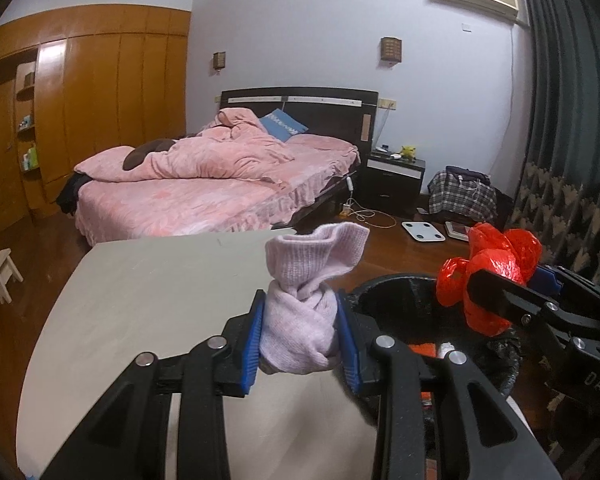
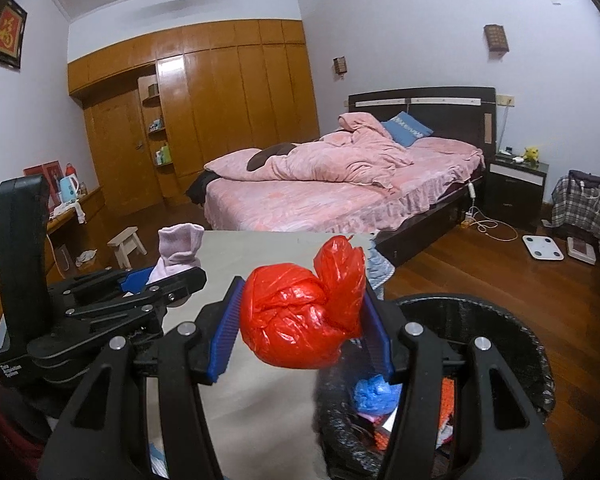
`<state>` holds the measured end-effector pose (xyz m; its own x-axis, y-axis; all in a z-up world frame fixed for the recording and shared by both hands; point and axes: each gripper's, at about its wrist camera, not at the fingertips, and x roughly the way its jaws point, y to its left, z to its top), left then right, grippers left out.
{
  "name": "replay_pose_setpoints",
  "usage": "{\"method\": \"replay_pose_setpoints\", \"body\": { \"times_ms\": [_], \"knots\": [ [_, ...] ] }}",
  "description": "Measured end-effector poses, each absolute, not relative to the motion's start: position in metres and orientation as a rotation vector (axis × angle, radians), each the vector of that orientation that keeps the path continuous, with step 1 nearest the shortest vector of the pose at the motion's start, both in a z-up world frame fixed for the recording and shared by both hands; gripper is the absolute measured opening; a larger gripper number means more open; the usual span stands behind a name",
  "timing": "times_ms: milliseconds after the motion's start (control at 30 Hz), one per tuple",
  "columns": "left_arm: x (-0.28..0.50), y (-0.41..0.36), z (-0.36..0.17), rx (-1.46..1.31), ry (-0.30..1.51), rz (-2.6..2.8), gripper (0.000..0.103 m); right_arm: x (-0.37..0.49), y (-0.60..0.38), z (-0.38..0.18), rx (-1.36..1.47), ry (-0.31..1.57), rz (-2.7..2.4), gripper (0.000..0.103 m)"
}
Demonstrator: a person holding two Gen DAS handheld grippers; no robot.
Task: Collect trash
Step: 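Carry the pink sock and red bag over the trash bin, then open both grippers to drop the sock and red bag into the bin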
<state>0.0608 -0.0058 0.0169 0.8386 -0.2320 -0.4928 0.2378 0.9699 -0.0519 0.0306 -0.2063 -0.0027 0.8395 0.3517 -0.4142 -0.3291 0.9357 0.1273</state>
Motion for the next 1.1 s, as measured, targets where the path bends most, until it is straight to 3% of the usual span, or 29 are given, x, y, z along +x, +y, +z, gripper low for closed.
{"method": "replay_pose_setpoints", "body": {
  "times_ms": [1100],
  "knots": [
    [0.097,-0.129,-0.004,0.077,0.546,-0.453,0.034,0.035,-0.318,-0.035,0.111,0.484,0.101,0.054]
  ]
}}
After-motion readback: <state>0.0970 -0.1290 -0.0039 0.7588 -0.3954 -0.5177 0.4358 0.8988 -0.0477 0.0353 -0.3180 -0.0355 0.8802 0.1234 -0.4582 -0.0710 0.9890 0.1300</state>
